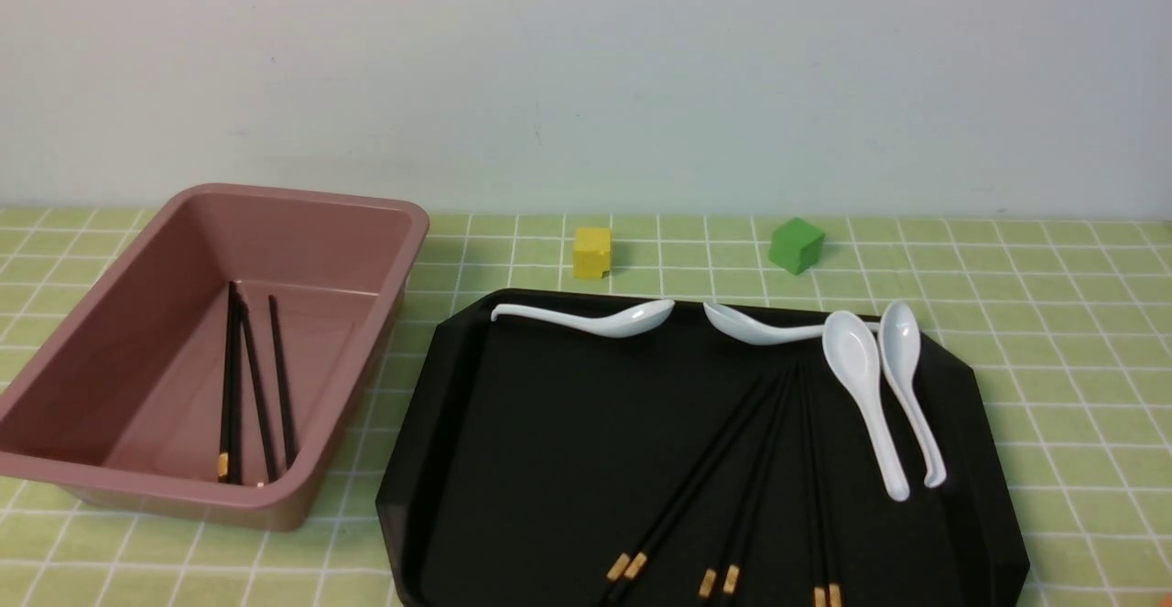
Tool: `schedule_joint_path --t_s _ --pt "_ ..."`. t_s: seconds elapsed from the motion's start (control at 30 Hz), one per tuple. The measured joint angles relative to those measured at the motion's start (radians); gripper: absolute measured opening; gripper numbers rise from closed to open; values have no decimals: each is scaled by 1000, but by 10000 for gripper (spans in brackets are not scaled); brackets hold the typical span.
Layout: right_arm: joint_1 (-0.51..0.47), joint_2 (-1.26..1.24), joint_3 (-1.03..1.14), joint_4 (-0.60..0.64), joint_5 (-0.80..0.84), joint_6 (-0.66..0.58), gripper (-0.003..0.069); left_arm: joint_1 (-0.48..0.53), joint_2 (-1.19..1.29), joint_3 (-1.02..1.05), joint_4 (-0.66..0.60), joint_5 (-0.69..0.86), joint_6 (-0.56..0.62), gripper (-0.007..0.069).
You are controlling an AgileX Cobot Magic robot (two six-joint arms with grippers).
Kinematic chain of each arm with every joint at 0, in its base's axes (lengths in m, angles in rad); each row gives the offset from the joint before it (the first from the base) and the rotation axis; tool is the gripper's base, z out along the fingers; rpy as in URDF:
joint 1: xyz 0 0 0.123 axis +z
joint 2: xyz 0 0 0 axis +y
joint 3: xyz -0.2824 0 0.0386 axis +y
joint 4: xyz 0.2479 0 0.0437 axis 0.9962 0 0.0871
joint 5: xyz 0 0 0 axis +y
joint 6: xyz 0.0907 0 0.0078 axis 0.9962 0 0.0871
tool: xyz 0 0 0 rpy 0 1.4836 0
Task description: On green tablecloth take chopsticks from black tray and put them in box.
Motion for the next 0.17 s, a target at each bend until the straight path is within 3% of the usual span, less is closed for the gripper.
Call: schedule_joint_path --t_s 0.17 --pt "0 0 0 -1 0 0 240 0 0 0 0 0 0 113"
